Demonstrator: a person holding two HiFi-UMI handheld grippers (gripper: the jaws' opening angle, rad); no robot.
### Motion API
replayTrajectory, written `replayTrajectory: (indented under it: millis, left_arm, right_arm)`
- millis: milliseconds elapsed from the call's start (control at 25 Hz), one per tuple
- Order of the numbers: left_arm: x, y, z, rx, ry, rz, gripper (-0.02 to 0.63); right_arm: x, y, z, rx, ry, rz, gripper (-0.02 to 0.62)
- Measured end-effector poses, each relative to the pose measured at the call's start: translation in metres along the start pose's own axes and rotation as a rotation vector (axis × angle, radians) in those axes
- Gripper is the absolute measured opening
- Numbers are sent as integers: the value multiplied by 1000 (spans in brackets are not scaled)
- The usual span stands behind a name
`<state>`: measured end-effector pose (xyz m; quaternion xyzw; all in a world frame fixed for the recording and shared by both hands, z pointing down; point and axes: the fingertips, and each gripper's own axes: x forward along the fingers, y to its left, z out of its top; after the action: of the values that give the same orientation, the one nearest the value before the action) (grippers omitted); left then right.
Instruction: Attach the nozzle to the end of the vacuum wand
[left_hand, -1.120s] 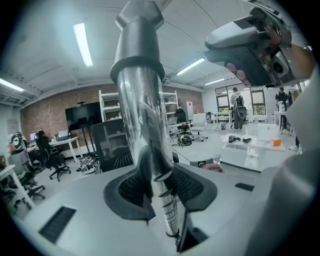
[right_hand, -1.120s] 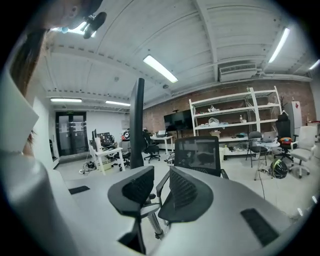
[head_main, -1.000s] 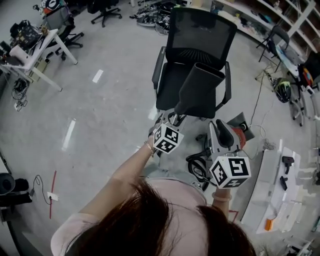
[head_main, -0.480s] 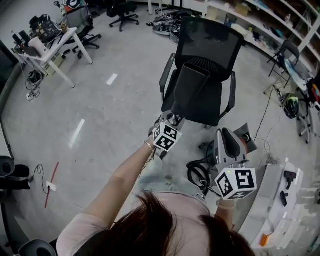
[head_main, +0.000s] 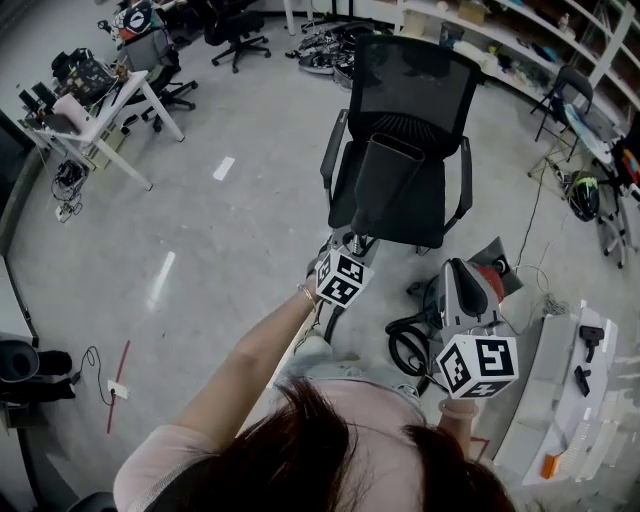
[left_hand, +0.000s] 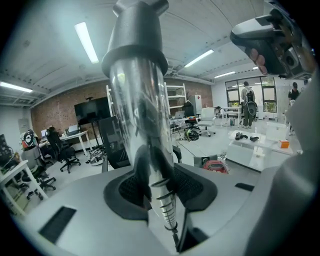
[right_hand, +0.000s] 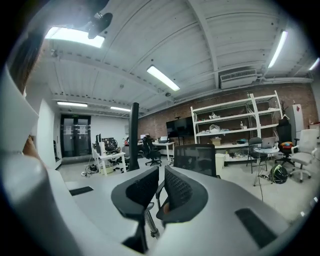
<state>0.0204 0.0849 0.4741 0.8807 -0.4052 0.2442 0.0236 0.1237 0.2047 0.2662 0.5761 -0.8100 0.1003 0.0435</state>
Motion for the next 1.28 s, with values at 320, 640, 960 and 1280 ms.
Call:
replayTrajectory:
  millis: [320, 640, 960, 1280]
  left_arm:
    - [-5, 11, -3, 13, -6, -56, 150]
    - [-7, 24, -5, 5, -13, -74, 150]
    - [-10, 25, -5, 7, -25, -81, 150]
    - [-12, 20, -8, 11, -23, -89, 150]
  right_arm:
    - [15, 28, 1, 21, 2, -59, 49]
    - [27, 46, -1, 23, 21, -75, 46]
    - [27, 53, -3, 31, 23, -74, 46]
    - [27, 53, -4, 30, 20, -64, 46]
